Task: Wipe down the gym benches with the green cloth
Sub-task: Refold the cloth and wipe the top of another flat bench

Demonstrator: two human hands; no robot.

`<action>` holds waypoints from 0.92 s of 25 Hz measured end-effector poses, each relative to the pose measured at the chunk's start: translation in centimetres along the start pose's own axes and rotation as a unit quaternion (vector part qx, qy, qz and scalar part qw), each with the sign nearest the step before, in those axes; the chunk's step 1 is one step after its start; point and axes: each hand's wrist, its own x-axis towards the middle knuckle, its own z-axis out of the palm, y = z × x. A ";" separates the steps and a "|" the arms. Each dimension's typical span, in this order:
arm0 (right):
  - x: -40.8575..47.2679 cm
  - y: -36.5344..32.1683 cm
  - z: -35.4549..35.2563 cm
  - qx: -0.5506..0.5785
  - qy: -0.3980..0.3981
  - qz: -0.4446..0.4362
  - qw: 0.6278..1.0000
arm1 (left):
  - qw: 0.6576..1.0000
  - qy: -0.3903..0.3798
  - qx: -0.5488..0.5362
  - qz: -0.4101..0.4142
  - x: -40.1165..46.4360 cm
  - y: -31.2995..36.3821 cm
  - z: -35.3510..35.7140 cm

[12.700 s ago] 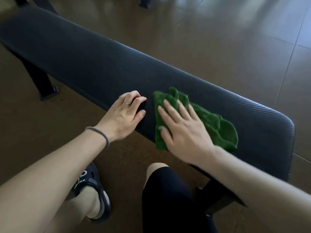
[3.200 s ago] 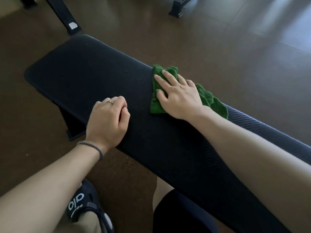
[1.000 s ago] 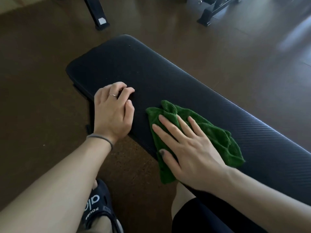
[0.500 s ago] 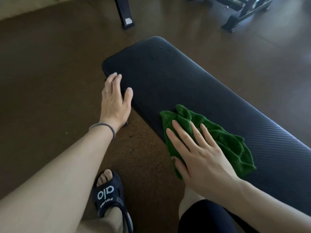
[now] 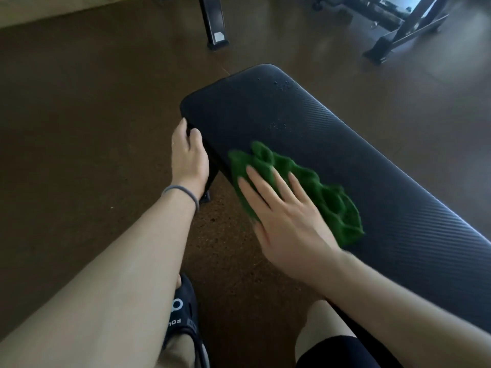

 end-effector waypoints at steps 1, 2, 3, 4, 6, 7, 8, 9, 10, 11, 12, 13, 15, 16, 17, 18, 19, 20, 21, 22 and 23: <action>-2.8 0.5 0.0 -0.005 -0.016 -0.017 1.000 | 1.000 0.001 -0.005 0.005 0.0 -0.4 0.2; -4.5 1.2 0.0 -0.009 -0.026 -0.034 0.999 | 1.000 0.008 -0.010 0.011 0.2 -0.9 0.2; -4.9 1.9 0.0 -0.009 -0.030 -0.046 0.998 | 1.000 0.013 -0.012 0.018 0.4 -1.5 0.1; -3.8 2.4 -0.2 -0.007 -0.027 -0.052 0.998 | 0.999 0.018 -0.011 0.028 0.8 -1.9 0.0; 1.0 2.2 -0.4 0.006 -0.026 -0.058 0.998 | 0.998 0.026 -0.004 0.050 1.3 -2.5 -0.3; 4.0 1.8 -0.6 0.013 -0.017 -0.065 0.998 | 0.998 0.031 -0.009 0.055 1.7 -2.9 -0.5; 6.9 1.4 -0.7 0.018 -0.005 -0.072 0.997 | 0.998 0.033 -0.016 0.056 2.2 -3.1 -0.8; 9.7 1.1 -0.8 0.022 0.002 -0.073 0.997 | 0.998 0.031 -0.029 0.051 2.7 -3.1 -1.1; 12.1 0.8 -0.9 0.028 0.003 -0.069 0.997 | 0.998 0.026 -0.047 0.040 3.2 -3.0 -1.4; 13.7 0.5 -1.0 0.029 0.005 -0.062 0.998 | 0.997 0.023 -0.064 0.028 3.6 -2.8 -1.6; 14.4 0.1 -1.0 0.028 0.009 -0.052 0.998 | 0.997 0.023 -0.074 0.012 3.9 -2.3 -1.8; 14.3 -0.2 -0.9 0.030 0.015 -0.040 0.999 | 0.996 0.025 -0.083 -0.005 4.1 -1.9 -1.8; 11.3 -0.6 -0.7 0.024 0.029 -0.025 0.999 | 0.992 0.029 -0.112 -0.039 4.4 -1.1 -1.6; 9.0 -0.5 -0.6 0.009 0.022 -0.032 0.999 | 0.989 0.031 -0.131 -0.058 4.7 -0.9 -1.6; 6.5 -0.2 -0.4 -0.005 0.007 -0.045 0.999 | 0.985 0.036 -0.150 -0.074 5.1 -0.8 -1.7; 4.4 0.2 -0.4 -0.015 -0.011 -0.059 0.998 | 0.982 0.041 -0.164 -0.086 5.4 -0.7 -1.9; 3.4 0.7 -0.6 -0.020 -0.027 -0.073 0.997 | 0.978 0.049 -0.177 -0.096 5.8 -0.7 -2.0; 3.7 1.3 -0.9 -0.020 -0.034 -0.087 0.995 | 0.974 0.055 -0.193 -0.106 6.1 -0.7 -2.0; 5.5 1.4 -1.1 -0.017 -0.031 -0.099 0.994 | 0.966 0.058 -0.218 -0.122 6.4 -0.8 -1.9; 8.1 1.2 -1.3 -0.013 -0.021 -0.109 0.994 | 0.955 0.049 -0.255 -0.144 6.6 -0.8 -1.7; 11.3 0.7 -1.3 -0.006 -0.007 -0.110 0.994 | 0.940 0.039 -0.293 -0.169 6.6 -0.9 -1.6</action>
